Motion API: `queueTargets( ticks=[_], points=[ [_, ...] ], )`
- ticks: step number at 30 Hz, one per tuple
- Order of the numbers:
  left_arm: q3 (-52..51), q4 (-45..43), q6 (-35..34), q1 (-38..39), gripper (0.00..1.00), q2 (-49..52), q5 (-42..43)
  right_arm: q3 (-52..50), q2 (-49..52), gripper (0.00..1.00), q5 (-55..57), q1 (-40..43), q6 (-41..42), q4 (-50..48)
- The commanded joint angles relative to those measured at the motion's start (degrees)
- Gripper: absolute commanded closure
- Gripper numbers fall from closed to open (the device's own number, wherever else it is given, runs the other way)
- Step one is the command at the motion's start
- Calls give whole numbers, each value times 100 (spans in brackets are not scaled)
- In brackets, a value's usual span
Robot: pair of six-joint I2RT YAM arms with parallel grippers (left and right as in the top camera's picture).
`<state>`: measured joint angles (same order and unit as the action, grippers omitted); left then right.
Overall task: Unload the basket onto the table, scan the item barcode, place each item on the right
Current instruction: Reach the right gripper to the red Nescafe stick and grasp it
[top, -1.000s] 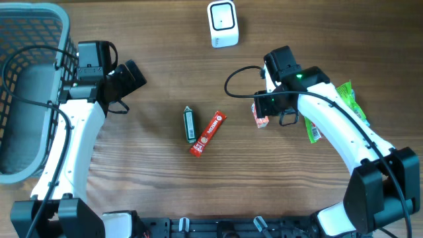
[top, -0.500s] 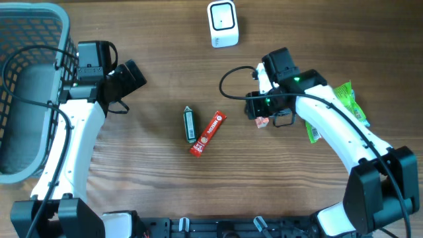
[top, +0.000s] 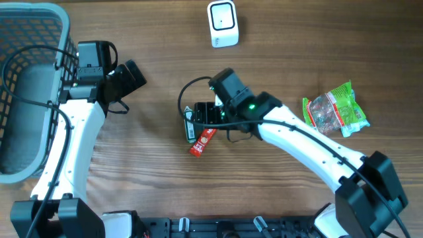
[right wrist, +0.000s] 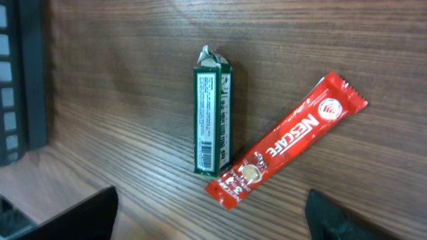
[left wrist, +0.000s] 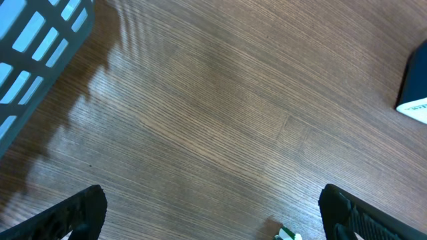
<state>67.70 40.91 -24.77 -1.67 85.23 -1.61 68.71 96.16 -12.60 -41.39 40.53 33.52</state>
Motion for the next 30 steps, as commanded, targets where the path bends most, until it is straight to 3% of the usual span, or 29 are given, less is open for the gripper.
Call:
queueTargets(
  ticks=[1,3,4,6,8,10,11,12,13,17,27,30],
  points=[
    [79,-11,-11,-22,0,-37,-37,15,7,32,800,-328,892,-22],
    [79,-11,-11,-22,0,-37,-37,15,7,41,964,-472,1196,-4],
    [79,-11,-11,-22,0,-37,-37,15,24,41,1003,-518,1495,-4],
    [79,-11,-11,-22,0,-37,-37,15,120,29,1001,-544,2057,11],
    [79,-11,-11,-22,0,-37,-37,15,302,0,1001,-542,2339,15],
    [79,-11,-11,-22,0,-37,-37,15,546,0,975,-544,2592,17],
    [79,-11,-11,-22,0,-37,-37,15,684,28,990,-544,2730,20],
    [79,-11,-11,-22,0,-37,-37,15,793,41,1001,-544,2940,37],
    [79,-11,-11,-22,0,-37,-37,15,874,47,1003,-544,3073,42],
    [79,-11,-11,-22,0,-37,-37,15,1073,57,1370,-542,3768,227],
    [79,-11,-11,-22,0,-37,-37,15,1698,59,1390,-568,4044,-101],
    [79,-11,-11,-22,0,-37,-37,28,1722,71,1672,-529,3884,267]
  ],
)
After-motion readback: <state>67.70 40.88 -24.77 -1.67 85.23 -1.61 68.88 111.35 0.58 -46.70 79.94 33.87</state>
